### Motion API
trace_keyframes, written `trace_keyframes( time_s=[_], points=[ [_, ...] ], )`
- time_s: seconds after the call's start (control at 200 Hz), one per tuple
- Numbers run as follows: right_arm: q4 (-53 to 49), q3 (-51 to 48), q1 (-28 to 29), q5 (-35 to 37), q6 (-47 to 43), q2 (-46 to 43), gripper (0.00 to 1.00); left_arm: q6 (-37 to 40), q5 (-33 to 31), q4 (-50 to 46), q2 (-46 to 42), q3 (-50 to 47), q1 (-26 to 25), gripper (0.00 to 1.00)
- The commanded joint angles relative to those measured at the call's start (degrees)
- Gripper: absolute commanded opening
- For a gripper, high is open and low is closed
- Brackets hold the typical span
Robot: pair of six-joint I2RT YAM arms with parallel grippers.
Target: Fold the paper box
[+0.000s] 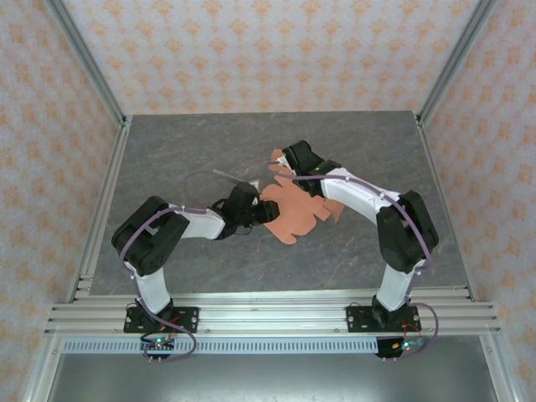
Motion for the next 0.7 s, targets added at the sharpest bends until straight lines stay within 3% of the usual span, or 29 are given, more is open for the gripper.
trace_keyframes(
  time_s=[0.0,0.15,0.32,0.545,0.691],
  points=[
    [9.84,-4.37,0.18,1.93,-9.81,-3.71,0.00,1.60,-0.63,-1.48,-1.20,-1.36,0.27,0.41],
    [20.09,-10.50,-0.12,-1.89,-18.76,-5.59,0.00,2.13,-0.12,-1.18,-2.12,-1.62,0.27,0.40],
    [23.60,-14.41,-1.83,-10.16,-23.76,-8.75,0.00,5.73,-1.52,-4.76,-6.06,-1.84,1.76,0.41],
    [15.67,-11.74,-5.08,-20.52,-20.02,-11.46,0.00,14.03,4.20,-11.19,-8.48,2.22,5.59,0.41],
    [3.01,-5.32,-7.27,-28.73,-13.67,-12.40,0.00,19.07,7.30,-13.10,-9.62,4.20,5.57,0.41]
  ],
)
